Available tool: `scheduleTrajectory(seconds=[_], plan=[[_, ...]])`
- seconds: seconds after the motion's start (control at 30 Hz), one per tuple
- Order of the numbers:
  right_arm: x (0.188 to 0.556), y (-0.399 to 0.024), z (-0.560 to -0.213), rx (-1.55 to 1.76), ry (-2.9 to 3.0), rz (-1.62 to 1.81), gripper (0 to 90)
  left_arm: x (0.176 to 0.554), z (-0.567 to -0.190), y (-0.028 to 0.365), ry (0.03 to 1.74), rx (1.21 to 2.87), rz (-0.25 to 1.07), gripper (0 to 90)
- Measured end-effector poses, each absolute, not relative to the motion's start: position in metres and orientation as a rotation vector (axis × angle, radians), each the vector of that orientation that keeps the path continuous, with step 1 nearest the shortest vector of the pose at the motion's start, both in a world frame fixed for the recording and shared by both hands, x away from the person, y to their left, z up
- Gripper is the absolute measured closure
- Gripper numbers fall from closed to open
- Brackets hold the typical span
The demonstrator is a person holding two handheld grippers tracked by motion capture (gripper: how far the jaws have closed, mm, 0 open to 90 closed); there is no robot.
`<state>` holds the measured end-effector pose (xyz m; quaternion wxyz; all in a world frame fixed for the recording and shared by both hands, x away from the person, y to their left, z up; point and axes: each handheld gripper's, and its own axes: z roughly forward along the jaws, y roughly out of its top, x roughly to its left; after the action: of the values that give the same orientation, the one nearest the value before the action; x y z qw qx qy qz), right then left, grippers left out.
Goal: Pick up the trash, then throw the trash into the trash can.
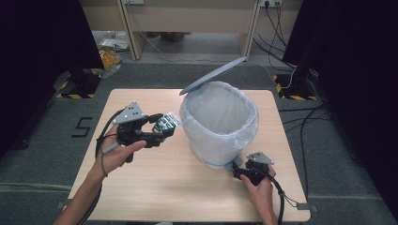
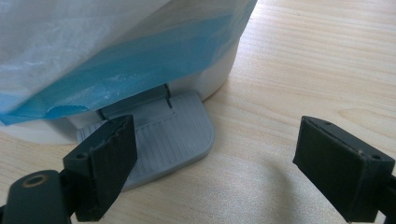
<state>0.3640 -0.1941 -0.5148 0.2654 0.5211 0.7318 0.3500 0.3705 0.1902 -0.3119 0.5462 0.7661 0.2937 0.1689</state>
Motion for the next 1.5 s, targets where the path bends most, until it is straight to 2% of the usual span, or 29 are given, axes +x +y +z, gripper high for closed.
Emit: scheduleTrajectory(seconds=[0.53, 1.0, 1.5], plan=[[0.364, -0.195, -0.515, 1.404, 1.978, 0.95, 13.4, 0.386, -0.291, 0.158, 0.643, 1.802, 0.394, 34.0], [0.364, -0.194, -0.515, 1.404, 1.977, 0.946, 13.4, 0.394, -0.285, 0.14, 0.637, 1.766, 0.388, 34.0], [0.364, -0.194, -0.515, 1.403, 1.98, 0.943, 13.4, 0.403, -0.276, 0.104, 0.603, 1.773, 0.389, 34.0]])
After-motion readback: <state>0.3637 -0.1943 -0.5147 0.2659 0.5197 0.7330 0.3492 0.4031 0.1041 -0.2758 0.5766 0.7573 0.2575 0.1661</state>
